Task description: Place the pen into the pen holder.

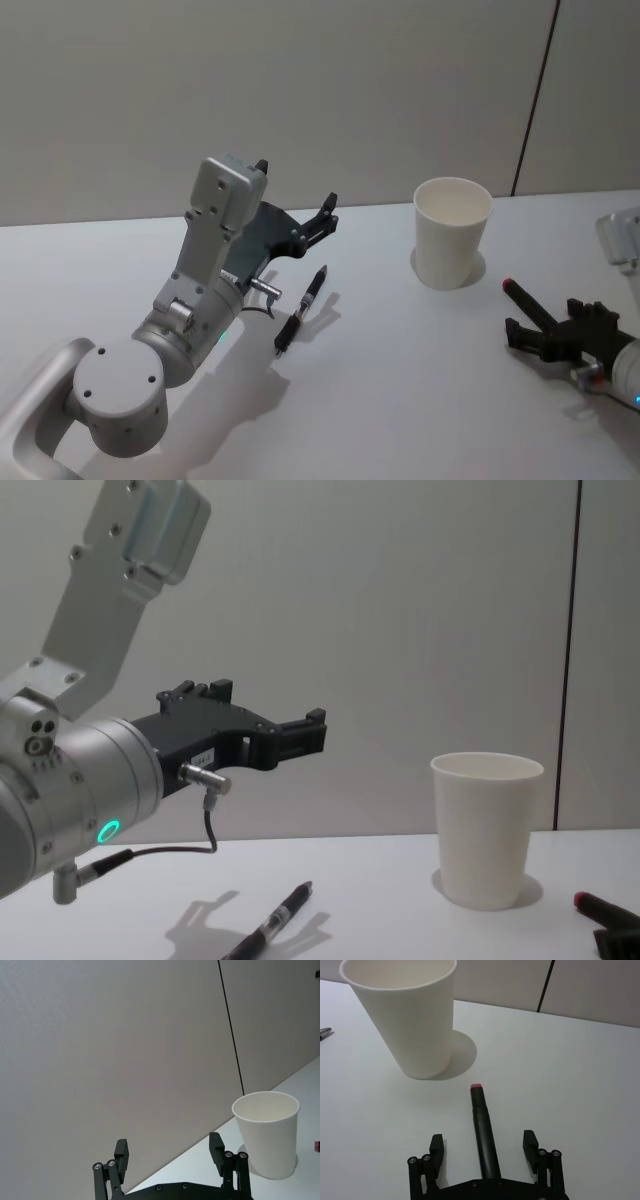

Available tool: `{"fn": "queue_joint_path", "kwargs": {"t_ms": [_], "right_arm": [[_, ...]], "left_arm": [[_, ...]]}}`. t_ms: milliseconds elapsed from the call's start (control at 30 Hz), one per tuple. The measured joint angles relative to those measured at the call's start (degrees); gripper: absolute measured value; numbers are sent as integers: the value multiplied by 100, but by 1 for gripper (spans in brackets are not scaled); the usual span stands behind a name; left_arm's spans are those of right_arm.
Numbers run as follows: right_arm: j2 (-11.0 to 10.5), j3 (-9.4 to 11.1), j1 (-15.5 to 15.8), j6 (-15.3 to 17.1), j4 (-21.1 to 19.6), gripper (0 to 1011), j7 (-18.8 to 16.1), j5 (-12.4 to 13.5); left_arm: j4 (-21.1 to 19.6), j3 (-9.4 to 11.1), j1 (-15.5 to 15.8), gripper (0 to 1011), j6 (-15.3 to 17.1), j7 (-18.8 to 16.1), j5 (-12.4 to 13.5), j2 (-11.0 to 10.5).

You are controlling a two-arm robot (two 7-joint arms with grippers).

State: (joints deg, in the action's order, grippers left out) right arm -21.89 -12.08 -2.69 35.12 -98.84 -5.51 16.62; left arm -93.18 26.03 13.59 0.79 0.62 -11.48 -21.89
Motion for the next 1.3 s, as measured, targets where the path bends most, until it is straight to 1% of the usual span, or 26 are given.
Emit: {"fn": "queue_joint_path", "kwargs": {"t_ms": [500,567,600,633,667,700,833,967,1100,1300], "right_arm": [[98,-54,-38,-8,122,998,-34,-77],[106,-61,-39,-8,131,965,-40,-80],[112,-65,-38,-9,136,922,-43,-81],[114,-68,-39,-9,139,907,-45,-81],[117,-70,-39,-9,142,863,-48,-82],[120,-74,-39,-9,146,841,-54,-82],[129,-81,-40,-9,156,785,-60,-84],[134,-85,-40,-10,167,745,-65,-88],[136,-85,-39,-10,167,727,-64,-89],[160,-72,-33,-9,171,688,46,-44]], "left_arm": [[0,0,0,1001,0,0,0,0],[0,0,0,1001,0,0,0,0],[0,0,0,1001,0,0,0,0],[0,0,0,1001,0,0,0,0],[0,0,0,1001,0,0,0,0],[0,0,0,1001,0,0,0,0],[0,0,0,1001,0,0,0,0],[0,0,0,1001,0,0,0,0],[0,0,0,1001,0,0,0,0],[0,0,0,1001,0,0,0,0]]}}
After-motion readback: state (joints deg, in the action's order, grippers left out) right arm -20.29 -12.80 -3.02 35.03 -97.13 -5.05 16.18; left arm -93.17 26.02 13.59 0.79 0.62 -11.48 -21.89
